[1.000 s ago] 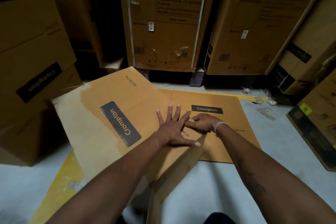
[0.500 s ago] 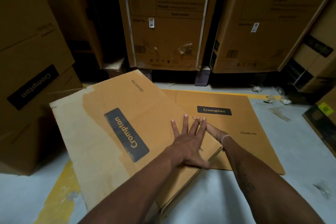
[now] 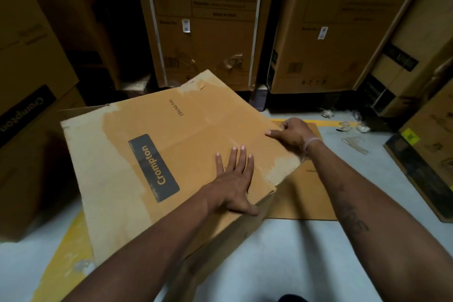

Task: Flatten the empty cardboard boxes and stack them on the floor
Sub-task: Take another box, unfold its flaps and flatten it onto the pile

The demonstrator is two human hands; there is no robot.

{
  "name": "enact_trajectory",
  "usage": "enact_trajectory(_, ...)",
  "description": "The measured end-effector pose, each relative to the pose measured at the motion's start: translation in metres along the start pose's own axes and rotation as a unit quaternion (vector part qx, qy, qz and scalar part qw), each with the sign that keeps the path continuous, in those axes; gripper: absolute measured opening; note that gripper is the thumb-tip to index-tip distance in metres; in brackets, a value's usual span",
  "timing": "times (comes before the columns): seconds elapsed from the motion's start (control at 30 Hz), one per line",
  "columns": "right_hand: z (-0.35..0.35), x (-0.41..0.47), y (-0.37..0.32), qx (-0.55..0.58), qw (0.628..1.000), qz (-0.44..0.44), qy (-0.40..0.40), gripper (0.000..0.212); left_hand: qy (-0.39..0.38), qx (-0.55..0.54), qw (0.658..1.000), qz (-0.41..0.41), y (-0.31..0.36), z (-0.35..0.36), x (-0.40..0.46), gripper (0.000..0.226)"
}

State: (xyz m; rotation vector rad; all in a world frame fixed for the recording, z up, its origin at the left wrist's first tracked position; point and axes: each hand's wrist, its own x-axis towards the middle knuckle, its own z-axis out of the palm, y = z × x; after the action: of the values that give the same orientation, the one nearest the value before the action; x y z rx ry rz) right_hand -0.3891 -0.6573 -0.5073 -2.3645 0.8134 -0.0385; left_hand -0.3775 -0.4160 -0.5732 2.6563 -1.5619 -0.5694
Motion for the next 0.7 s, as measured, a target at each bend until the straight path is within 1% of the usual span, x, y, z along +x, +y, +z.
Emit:
enact_trajectory(0.07,-0.025,-0.005,-0.015,-0.036,0.997,-0.004,-0.066,0.049,-0.013,0.012,1.0,0.019,0.003,-0.003,0.001,0.142)
enact_trajectory(0.1,-0.034,-0.011,-0.023,-0.071,0.994,-0.013,-0.08,0.048,-0.018,0.021,0.999,0.032,0.004,-0.006,0.003,0.14)
enact_trajectory(0.17,-0.046,-0.025,-0.038,-0.114,0.989,-0.018,-0.089,0.039,-0.026,0.03,0.998,0.051,0.006,-0.015,0.007,0.137)
enact_trajectory(0.23,-0.051,-0.037,-0.045,-0.108,0.991,0.001,-0.078,0.026,-0.025,0.036,0.998,0.053,0.007,-0.02,0.009,0.134)
enact_trajectory(0.27,-0.05,-0.041,-0.043,-0.074,0.994,0.022,-0.079,0.022,-0.025,0.038,0.998,0.047,0.006,-0.02,0.008,0.132)
enact_trajectory(0.33,-0.042,-0.049,-0.037,0.037,0.994,0.063,-0.08,0.024,-0.008,0.013,1.0,0.023,0.007,-0.016,0.006,0.124)
enact_trajectory(0.4,-0.027,-0.057,-0.039,0.141,0.985,0.075,-0.061,0.028,0.025,-0.066,0.997,-0.024,0.009,-0.013,0.004,0.118)
enact_trajectory(0.43,-0.021,-0.061,-0.04,0.195,0.977,0.07,-0.056,0.033,0.05,-0.1,0.993,-0.042,0.01,-0.011,0.004,0.112)
enact_trajectory(0.47,-0.015,-0.064,-0.042,0.25,0.964,0.06,-0.067,0.047,0.087,-0.121,0.988,-0.05,0.01,-0.01,0.004,0.1)
enact_trajectory(0.53,-0.003,-0.068,-0.042,0.365,0.92,0.028,-0.144,0.084,0.173,-0.177,0.967,-0.055,0.008,-0.009,0.002,0.071)
enact_trajectory(0.57,0.005,-0.067,-0.04,0.396,0.903,0.014,-0.166,0.095,0.199,-0.217,0.954,-0.058,0.007,-0.011,-0.001,0.063)
enact_trajectory(0.6,0.015,-0.063,-0.035,0.405,0.9,0.01,-0.157,0.097,0.203,-0.256,0.943,-0.064,0.003,-0.014,-0.001,0.06)
enact_trajectory(0.67,0.039,-0.058,-0.022,0.39,0.915,0.026,-0.101,0.082,0.175,-0.299,0.935,-0.077,-0.003,-0.018,0.0,0.062)
enact_trajectory(0.7,0.053,-0.058,-0.015,0.39,0.916,0.041,-0.089,0.075,0.161,-0.322,0.929,-0.088,-0.007,-0.019,0.002,0.063)
